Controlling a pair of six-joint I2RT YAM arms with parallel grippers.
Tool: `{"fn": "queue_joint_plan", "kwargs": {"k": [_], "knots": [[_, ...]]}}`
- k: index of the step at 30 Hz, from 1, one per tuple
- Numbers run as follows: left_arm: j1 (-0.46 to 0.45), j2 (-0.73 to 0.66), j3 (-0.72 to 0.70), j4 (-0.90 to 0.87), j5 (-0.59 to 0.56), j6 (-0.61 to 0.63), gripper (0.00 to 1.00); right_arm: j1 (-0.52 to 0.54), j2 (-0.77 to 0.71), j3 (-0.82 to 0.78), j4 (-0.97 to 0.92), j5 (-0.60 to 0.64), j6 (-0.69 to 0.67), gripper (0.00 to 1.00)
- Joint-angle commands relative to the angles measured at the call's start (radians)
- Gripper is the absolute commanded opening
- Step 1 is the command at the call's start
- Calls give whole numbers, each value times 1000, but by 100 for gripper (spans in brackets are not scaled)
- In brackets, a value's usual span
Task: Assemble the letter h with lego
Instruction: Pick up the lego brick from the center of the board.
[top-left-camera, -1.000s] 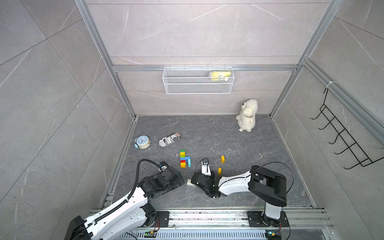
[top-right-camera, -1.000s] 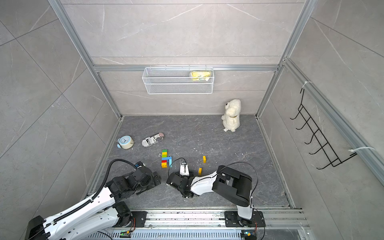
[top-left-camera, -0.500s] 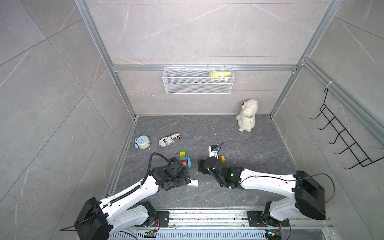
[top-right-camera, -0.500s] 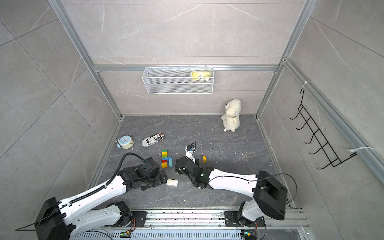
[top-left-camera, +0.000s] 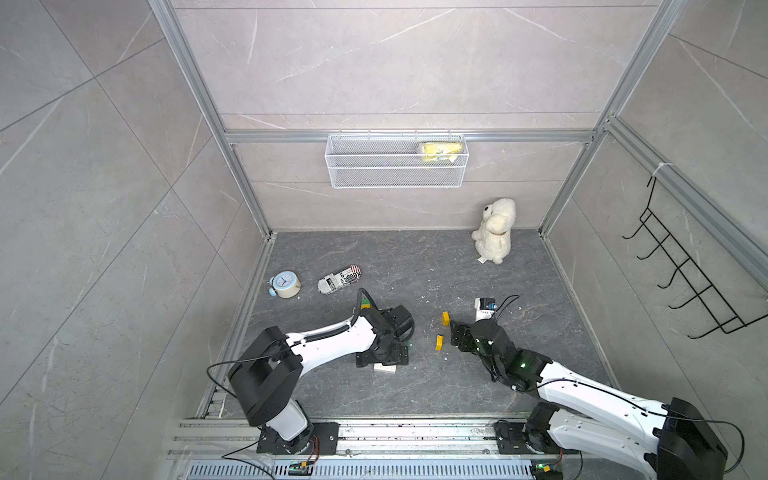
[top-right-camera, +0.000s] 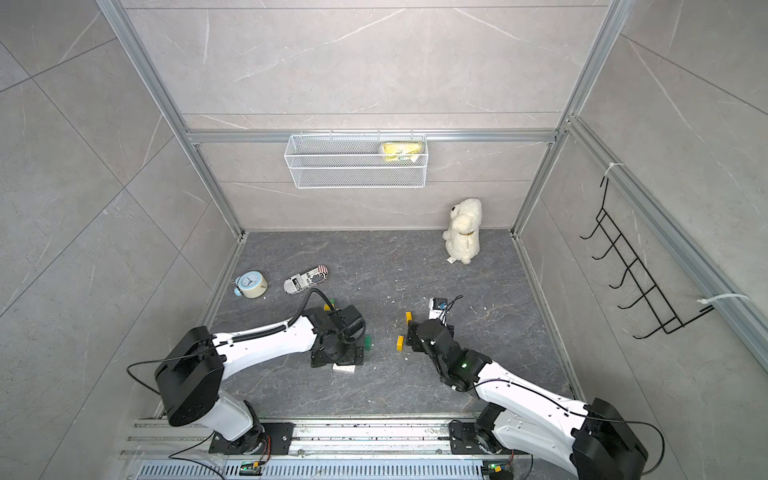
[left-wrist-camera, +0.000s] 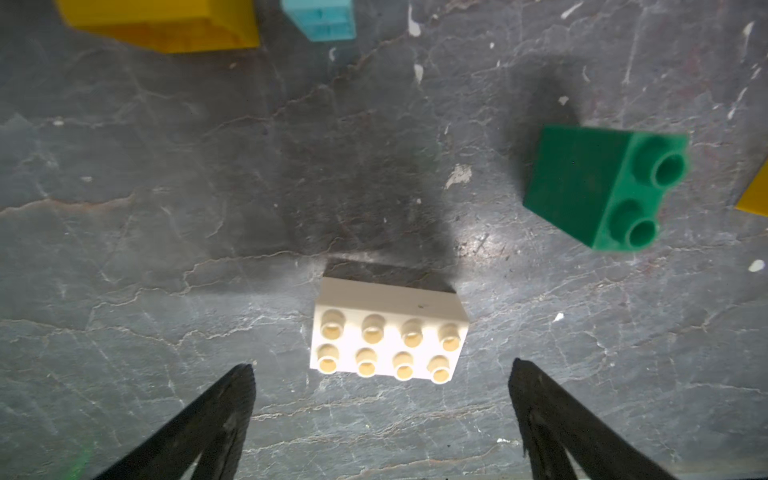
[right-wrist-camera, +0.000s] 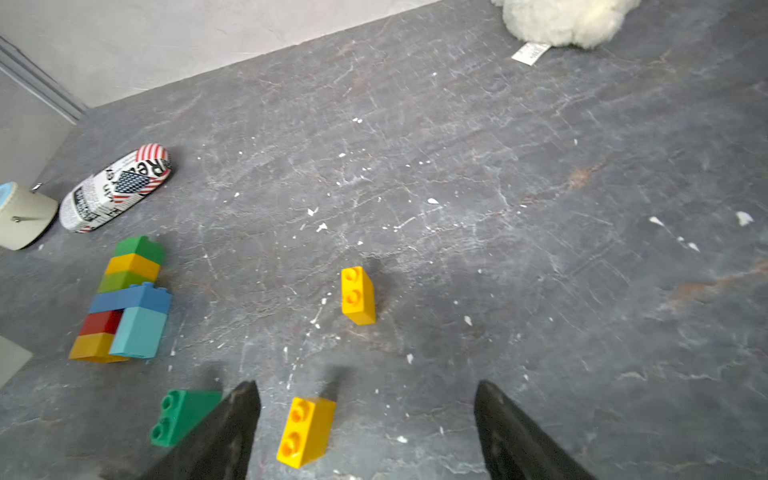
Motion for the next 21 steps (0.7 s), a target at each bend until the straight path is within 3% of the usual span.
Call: {"fn": "queue_joint_plan", "kwargs": {"k": [1,9,21], "knots": [[-28,70,85,-101,-32,45,97,-21,-41,-4,60,13,-29,84],[-48,162,134,-137,-38,37,93,-68,-68,-9,33,-51,1,84],[-38,61,82,-109,-20,29,96,-105,-48,-7,31,-119,28,84]]}}
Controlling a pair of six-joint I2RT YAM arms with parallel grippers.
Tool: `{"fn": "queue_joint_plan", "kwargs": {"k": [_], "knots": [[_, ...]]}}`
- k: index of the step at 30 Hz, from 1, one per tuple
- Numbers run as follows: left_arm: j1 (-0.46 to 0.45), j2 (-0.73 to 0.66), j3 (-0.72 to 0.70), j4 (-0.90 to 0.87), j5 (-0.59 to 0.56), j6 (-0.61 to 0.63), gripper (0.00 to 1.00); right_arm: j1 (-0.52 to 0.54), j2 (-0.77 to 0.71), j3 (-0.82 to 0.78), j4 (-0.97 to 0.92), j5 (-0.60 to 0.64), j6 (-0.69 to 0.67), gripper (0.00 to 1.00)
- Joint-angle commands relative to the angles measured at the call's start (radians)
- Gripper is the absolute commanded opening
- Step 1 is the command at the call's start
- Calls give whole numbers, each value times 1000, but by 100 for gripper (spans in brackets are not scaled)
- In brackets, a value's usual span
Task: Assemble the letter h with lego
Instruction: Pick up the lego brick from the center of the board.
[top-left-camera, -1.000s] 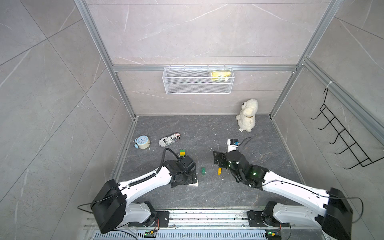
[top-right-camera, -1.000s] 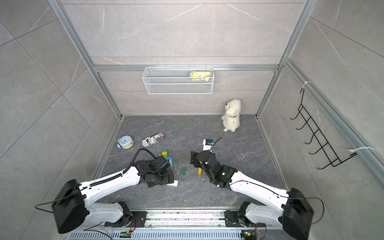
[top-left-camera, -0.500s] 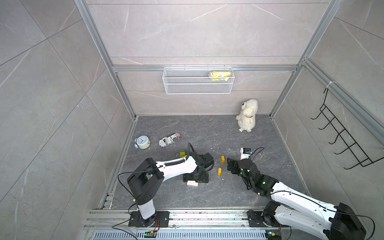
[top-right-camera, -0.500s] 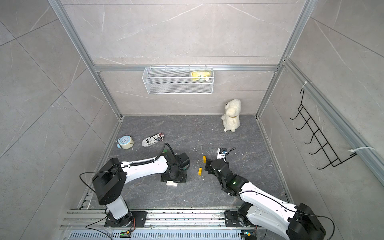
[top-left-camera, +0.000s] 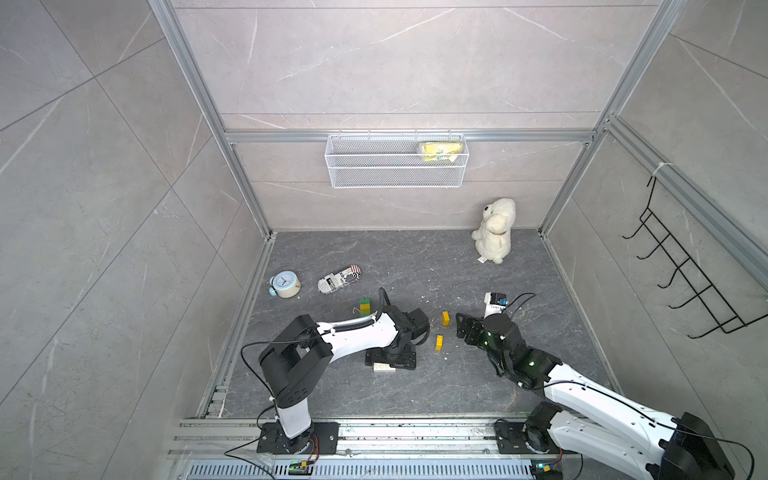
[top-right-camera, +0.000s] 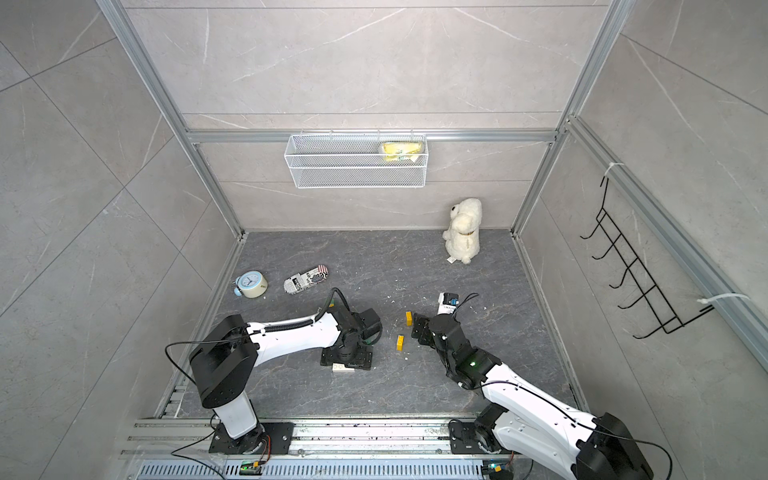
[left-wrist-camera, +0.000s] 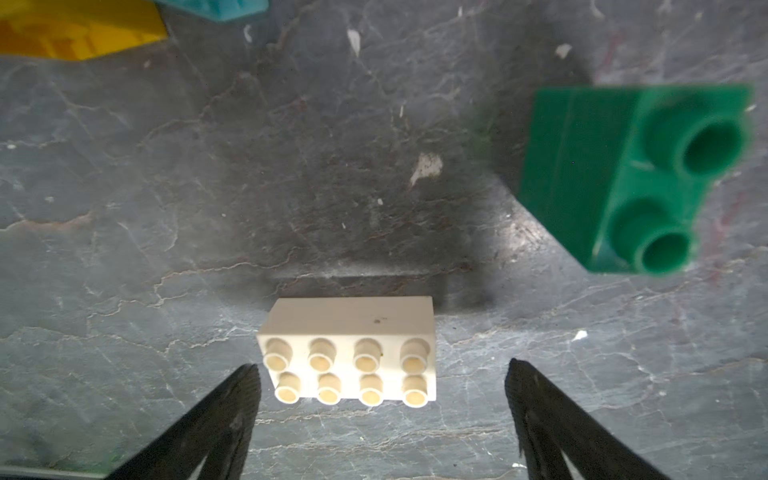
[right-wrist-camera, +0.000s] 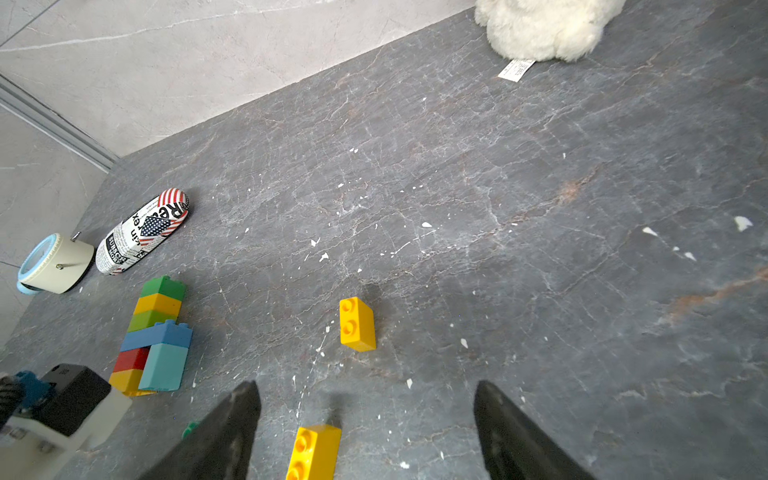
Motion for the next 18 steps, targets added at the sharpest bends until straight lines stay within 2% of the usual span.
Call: {"fn": "queue_joint_plan", "kwargs": {"k": [1,10,18], "knots": [[12,-65,-25,-11,14,-6,96,-8,6,-5,1,-21,18,84],[25,-53,-80,64,23,-41,89,-25,5,-7,-4,-27,20,84],[43,-54,-106,102,43,-38,73,-35,16,-7,0,-46,22,83]]}}
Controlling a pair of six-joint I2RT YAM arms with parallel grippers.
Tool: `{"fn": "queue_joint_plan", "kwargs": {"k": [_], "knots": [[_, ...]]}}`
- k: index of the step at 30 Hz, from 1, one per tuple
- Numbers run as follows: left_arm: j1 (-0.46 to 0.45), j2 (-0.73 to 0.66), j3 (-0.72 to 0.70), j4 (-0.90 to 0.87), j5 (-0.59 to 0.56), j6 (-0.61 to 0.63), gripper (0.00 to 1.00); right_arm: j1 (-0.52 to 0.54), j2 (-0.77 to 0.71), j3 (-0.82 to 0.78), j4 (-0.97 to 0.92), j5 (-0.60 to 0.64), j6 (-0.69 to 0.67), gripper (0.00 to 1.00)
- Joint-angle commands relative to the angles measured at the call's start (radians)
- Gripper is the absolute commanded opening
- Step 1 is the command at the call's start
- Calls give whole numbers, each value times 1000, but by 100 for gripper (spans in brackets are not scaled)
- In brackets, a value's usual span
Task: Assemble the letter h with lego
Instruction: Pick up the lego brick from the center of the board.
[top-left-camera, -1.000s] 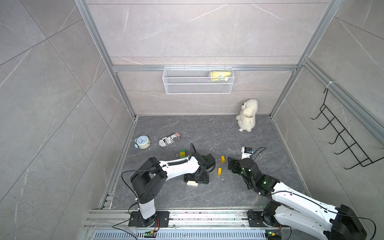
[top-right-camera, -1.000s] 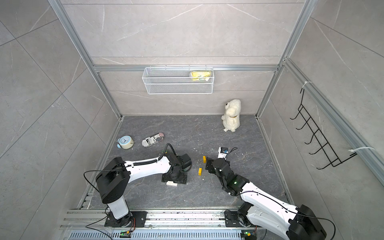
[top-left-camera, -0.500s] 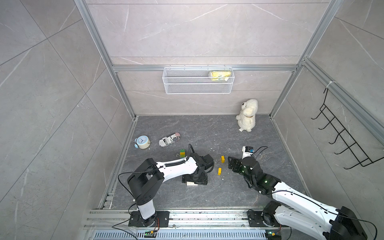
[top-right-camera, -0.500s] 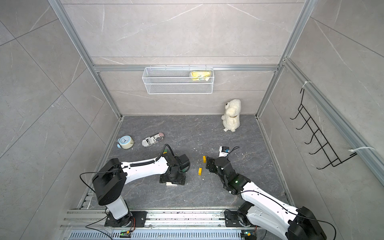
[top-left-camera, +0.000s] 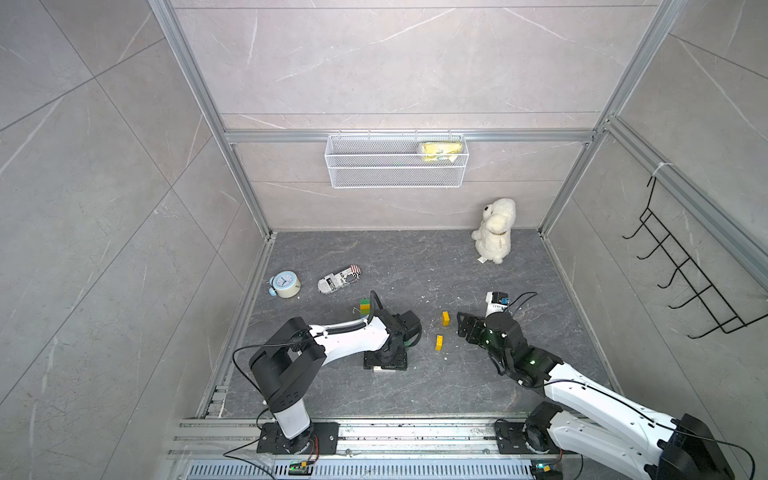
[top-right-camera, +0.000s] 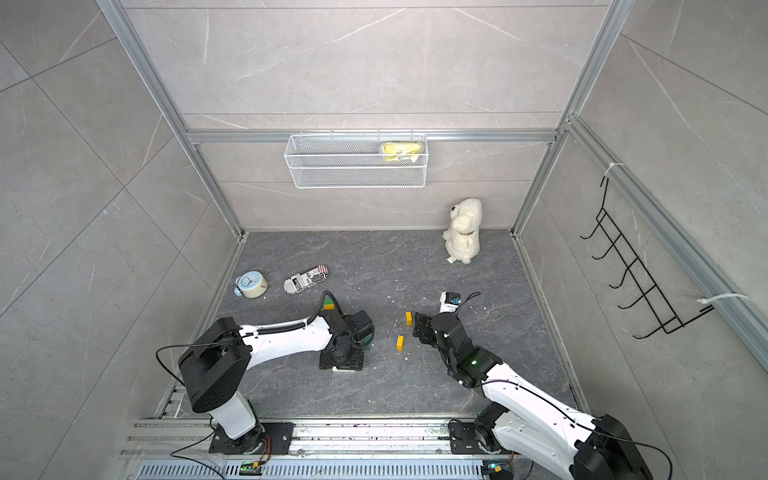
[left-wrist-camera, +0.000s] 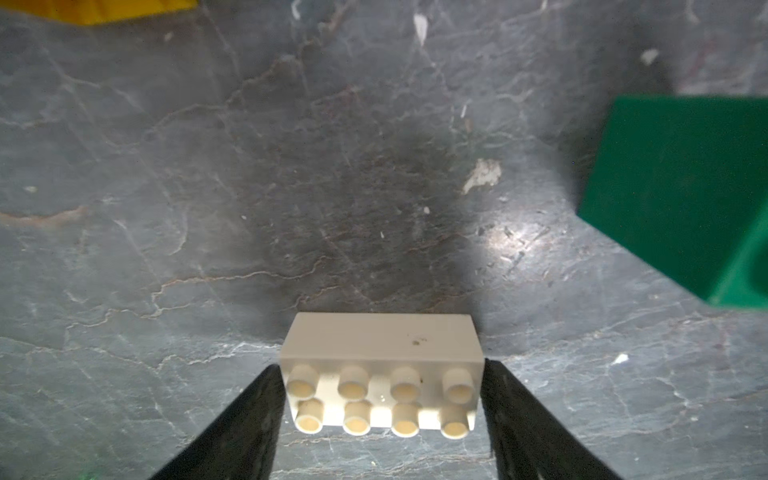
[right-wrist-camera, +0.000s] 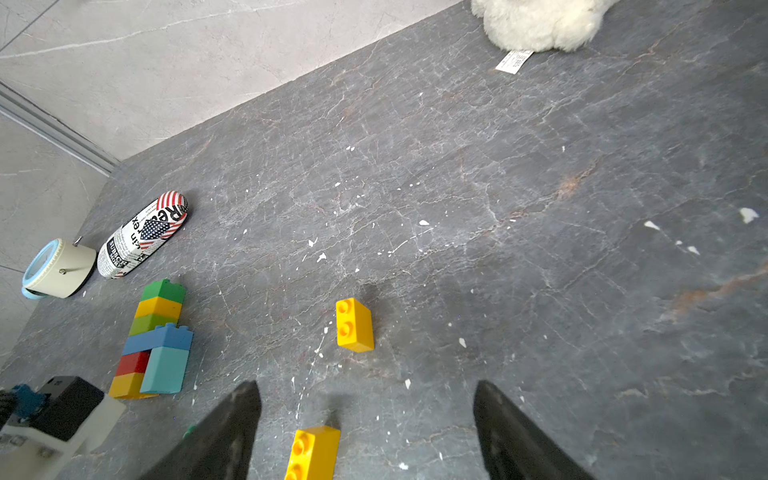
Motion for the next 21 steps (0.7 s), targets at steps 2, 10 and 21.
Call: {"fn": "queue_joint_plan", "kwargs": {"k": [2,10,21], "knots": [[6,-10,-3,13,28,-8,65,-8,8,-7,-1,-15,13,83],[3,-17,14,-13,28,-10,40,-16,3,-9,-3,-21,17,82],[-78,-24,298,-204,-14,-56,15,-49,-15,-9,-53,0,52,81]]}}
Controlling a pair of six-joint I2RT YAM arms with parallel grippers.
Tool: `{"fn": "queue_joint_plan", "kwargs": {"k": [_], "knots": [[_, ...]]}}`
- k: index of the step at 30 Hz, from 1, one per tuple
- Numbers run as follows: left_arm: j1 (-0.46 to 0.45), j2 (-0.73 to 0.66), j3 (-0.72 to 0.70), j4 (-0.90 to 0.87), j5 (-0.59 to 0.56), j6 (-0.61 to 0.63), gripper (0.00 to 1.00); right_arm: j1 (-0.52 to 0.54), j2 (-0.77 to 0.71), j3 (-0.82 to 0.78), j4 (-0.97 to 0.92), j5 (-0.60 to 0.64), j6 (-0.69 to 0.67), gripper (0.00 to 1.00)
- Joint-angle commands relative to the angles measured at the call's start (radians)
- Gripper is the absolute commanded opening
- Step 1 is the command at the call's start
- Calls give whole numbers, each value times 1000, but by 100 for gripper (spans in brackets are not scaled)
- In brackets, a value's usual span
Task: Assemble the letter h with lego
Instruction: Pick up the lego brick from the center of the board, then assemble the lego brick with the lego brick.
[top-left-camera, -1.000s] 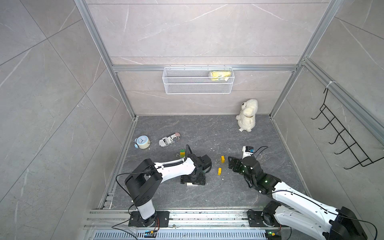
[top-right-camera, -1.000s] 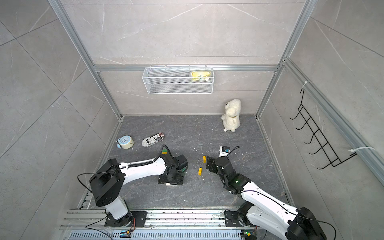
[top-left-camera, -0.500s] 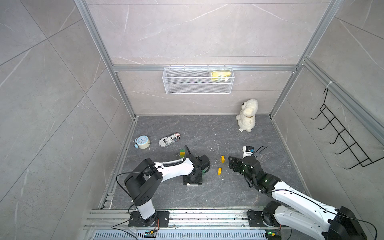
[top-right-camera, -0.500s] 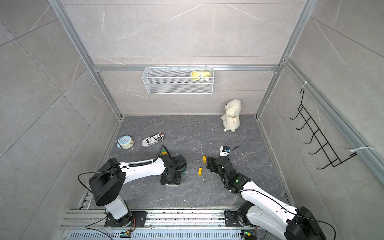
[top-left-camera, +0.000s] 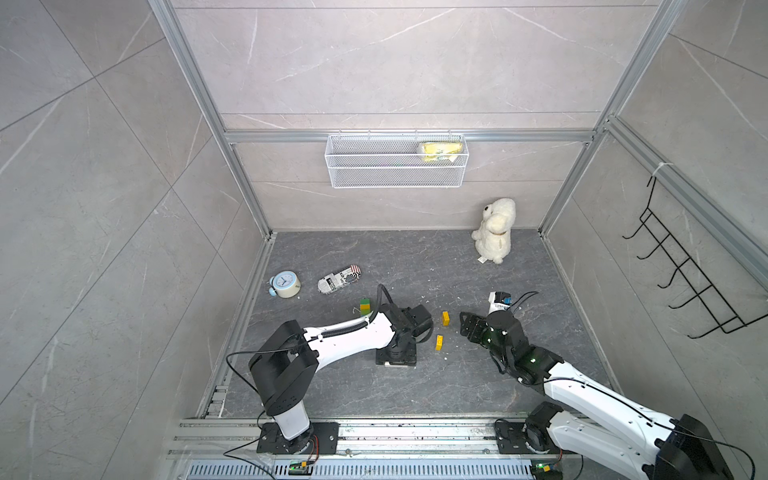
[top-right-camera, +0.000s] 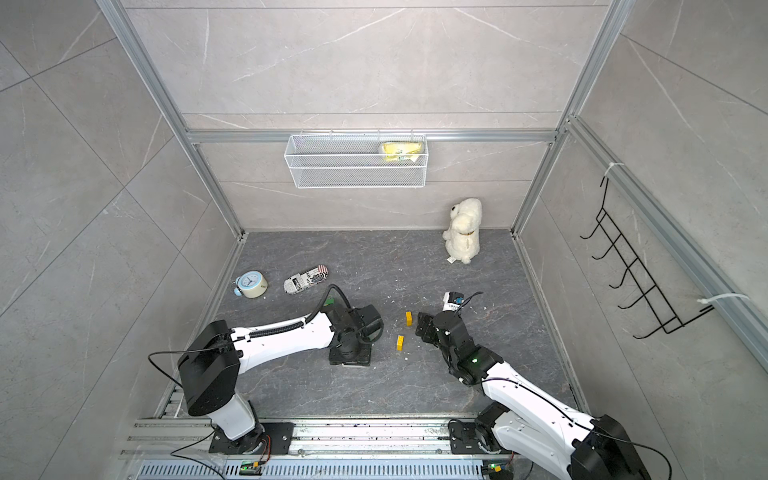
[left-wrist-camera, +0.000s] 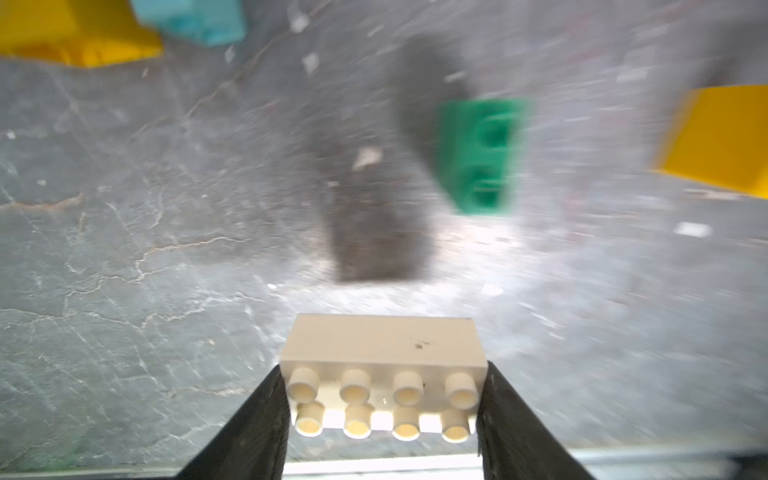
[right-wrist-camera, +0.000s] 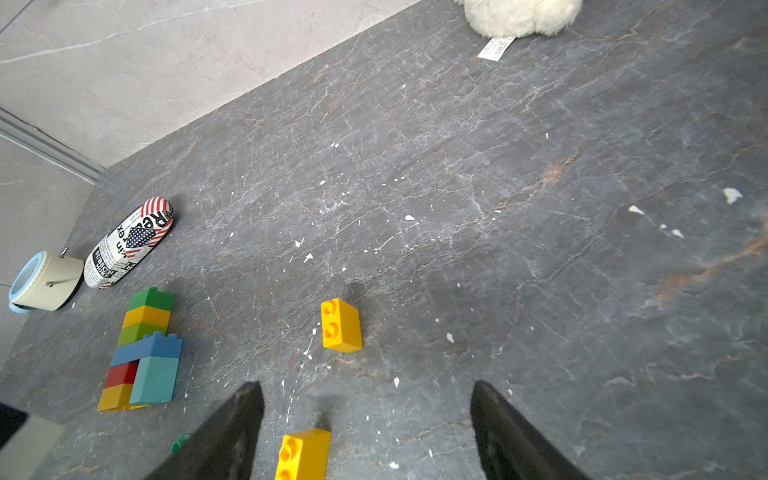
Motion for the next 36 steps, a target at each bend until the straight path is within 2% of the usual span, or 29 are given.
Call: {"fn": "queue_joint_plan", "kwargs": {"k": [1,6,12,36], "knots": [[-3,10,120,-106,-26,-15,12,-10,-17,-9,-30,10,21,81],[8,166,331,-201,-64,45,0,-25,-15,-15,-19,-16,25,81],[41,277,449,-229,-80,76,0,-40,-8,-17,-5,-45,22,80],[68,350,411,-139,21,101,0,-64,19,-18,15,-100,27,79]]}}
